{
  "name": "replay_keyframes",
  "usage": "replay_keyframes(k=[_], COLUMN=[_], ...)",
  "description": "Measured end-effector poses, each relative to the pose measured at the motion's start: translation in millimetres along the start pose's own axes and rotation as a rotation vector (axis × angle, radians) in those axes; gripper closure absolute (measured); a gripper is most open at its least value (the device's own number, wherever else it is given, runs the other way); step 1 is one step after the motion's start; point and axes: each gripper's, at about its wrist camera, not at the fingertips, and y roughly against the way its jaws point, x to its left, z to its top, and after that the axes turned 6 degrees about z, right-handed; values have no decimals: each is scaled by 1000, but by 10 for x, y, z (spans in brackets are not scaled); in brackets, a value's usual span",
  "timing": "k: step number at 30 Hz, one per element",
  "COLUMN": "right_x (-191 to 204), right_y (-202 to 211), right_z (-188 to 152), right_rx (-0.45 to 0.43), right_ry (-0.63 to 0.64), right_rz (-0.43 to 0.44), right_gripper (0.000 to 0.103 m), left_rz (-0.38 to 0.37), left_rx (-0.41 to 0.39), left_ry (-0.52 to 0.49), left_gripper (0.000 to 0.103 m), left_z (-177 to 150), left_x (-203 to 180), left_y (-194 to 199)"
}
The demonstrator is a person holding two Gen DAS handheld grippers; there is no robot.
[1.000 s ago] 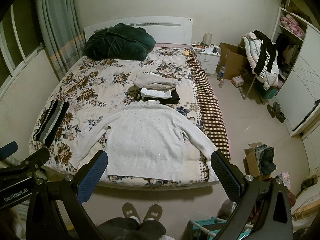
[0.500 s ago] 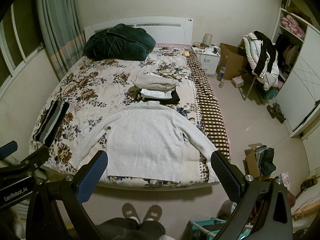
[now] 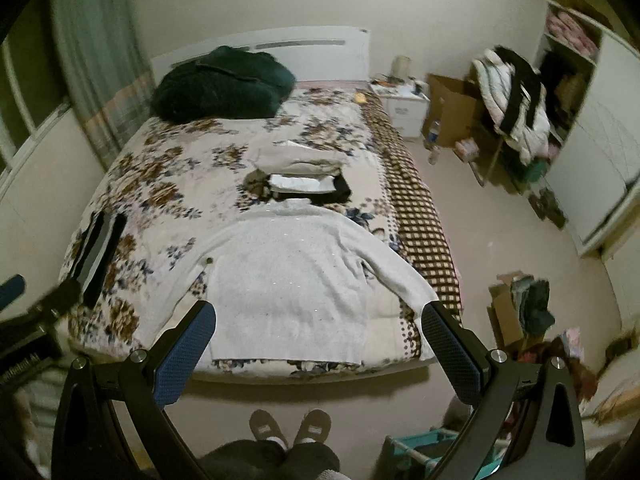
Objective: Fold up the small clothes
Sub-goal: 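Grasp the sweater's sleeve cuff with the right gripper while the left tool lowers over the body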
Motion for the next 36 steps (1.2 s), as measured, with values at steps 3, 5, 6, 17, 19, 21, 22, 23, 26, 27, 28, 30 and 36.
replay_keyframes(k=[3,5,6,17,19,21,22,23,26,27,28,30,36], right_x=[-338,-618,-742,-2908,-3336,-3740,-3943,-4139,-4559,-4685,-4765,-4939,-5259], right_y=[-399,-714,-888,-2843,-3175,-3466,-3618,-3764,-4085,-4187,-4288,-4479,-5006], right_z=[15,-1,-12,-747,-1000,-1253,-1394,-1543,-1964,-2130,-2292,-2628,-3517], right_rx=[17,25,32,157,178,191,204,208,219,227,237,251,222], right_ry=[-87,-155,-194,-735,-846,-945,-988,-1033,-1130,-1165,-1205,-1286,-1491], right_rz=[-46,-79,-97,-193,-194,-195,-205,-212,-236,-248,-250,-246,-197], right_gripper=[0,0,0,0,0,0,0,0,0,0,0,0,0], left_rz=[4,-6,-18,37,65,73,71,68,42,33,26,19,8], left_rx=[3,33,43,223,256,299,314,334,378,394,408,431,513], left_ry=[-31,-47,-52,-173,-219,-256,-270,-288,-352,-380,-402,-435,-464], left_gripper=[0,0,0,0,0,0,0,0,0,0,0,0,0], left_z=[62,68,69,-25,-92,-170,-205,-242,-400,-470,-541,-663,-1023], left_x=[-152,-299,-369,-1572,-1831,-2087,-2210,-2349,-2787,-2939,-3079,-3318,-3736], left_y=[-437,-736,-866,-2254,-2488,-2722,-2822,-2939,-3262,-3379,-3496,-3728,-4343])
